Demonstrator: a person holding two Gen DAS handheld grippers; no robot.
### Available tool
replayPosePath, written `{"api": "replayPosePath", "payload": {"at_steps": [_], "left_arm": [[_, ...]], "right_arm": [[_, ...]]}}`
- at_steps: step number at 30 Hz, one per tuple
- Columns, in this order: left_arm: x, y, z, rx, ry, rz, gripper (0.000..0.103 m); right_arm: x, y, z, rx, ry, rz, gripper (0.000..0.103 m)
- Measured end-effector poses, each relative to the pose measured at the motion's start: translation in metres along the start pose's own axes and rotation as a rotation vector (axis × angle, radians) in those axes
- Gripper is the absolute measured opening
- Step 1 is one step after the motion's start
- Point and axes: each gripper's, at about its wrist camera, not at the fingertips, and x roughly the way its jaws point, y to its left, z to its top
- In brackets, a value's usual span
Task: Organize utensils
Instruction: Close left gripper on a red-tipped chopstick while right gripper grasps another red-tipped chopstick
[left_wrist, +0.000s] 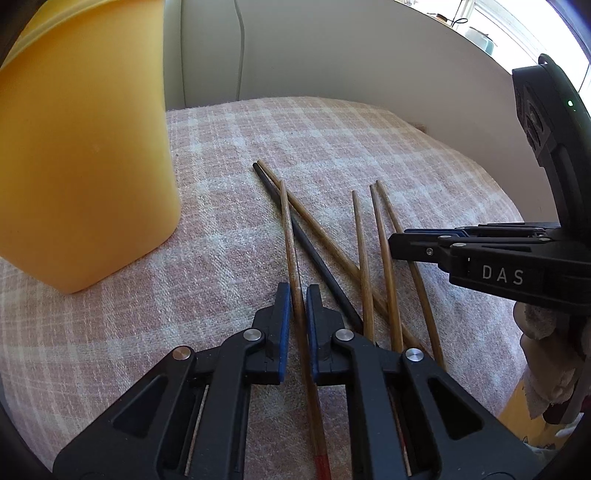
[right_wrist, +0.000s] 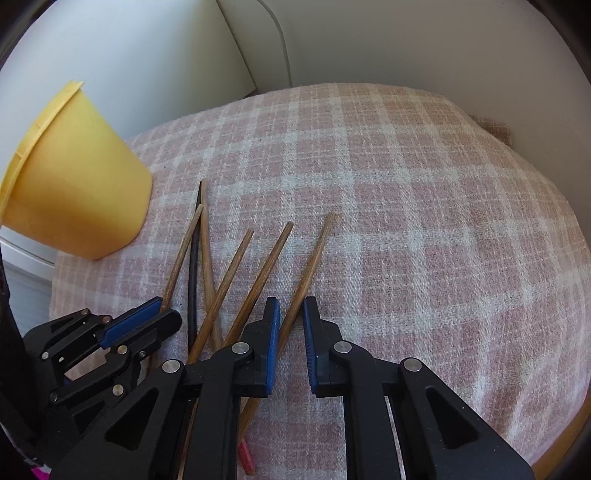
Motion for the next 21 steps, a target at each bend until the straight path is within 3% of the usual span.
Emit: {"api": "replayPosePath", "payload": {"at_steps": [9,21], "left_arm": [[-0.018,0.003,-0.003,-0.022,-0.039,-0.018,0.005],[-0.044,0.003,-0.004,-0.024,-0.092,-0.032,0.005]], "right_arm": [[-0.005,-0.027,-0.005,0.11,0.016,0.123,0.004],[-0.029,-0.044,-0.011,0.074,-0.044,0.148,0.004]]}}
